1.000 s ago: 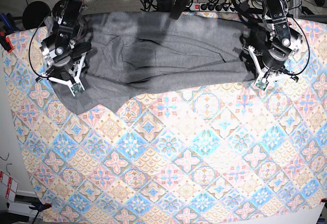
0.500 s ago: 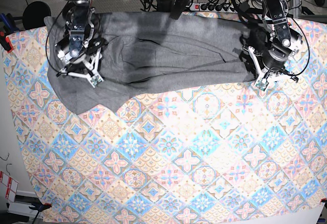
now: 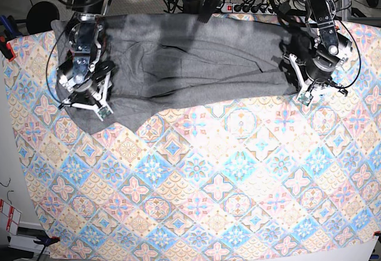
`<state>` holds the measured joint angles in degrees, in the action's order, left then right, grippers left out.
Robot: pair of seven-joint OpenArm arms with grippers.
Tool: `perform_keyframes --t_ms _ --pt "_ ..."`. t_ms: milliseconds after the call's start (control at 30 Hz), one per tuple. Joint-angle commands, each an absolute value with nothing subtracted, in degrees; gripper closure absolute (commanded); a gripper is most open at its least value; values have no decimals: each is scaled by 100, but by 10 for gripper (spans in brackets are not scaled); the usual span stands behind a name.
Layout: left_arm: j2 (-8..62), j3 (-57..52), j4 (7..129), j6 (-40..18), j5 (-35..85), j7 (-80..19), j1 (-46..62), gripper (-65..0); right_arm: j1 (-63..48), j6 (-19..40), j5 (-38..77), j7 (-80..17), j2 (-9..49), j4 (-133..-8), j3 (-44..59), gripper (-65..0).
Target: Fold the T-shirt properly
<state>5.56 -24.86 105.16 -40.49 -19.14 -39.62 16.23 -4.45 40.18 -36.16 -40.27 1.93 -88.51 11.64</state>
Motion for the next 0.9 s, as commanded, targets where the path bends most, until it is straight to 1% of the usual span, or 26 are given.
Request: perform_keyframes --t_ms 0,167,567,733,867 --pt "602 -2501 10615 -4000 -1859 -3873 1604 0 -435 4000 -3741 -3987 215 -8936 1182 -251" --pt "602 -2492 10607 -4000 -1859 -3873 1596 0 -426 4000 -4338 -3969 207 -8919 1156 -251" --pt "593 -2484 10607 -4000 -1868 -3890 1455 0 -382 4000 -4365 -3960 207 -8954 1121 -251" --pt "593 -2484 10607 -4000 -1868 -3890 1455 0 -426 4000 -4365 -3969 207 -9332 901 -251" --pt "593 -2484 10598 -4000 -1868 -3890 1455 0 -400 4000 -4374 -4013 207 -9349 611 -251"
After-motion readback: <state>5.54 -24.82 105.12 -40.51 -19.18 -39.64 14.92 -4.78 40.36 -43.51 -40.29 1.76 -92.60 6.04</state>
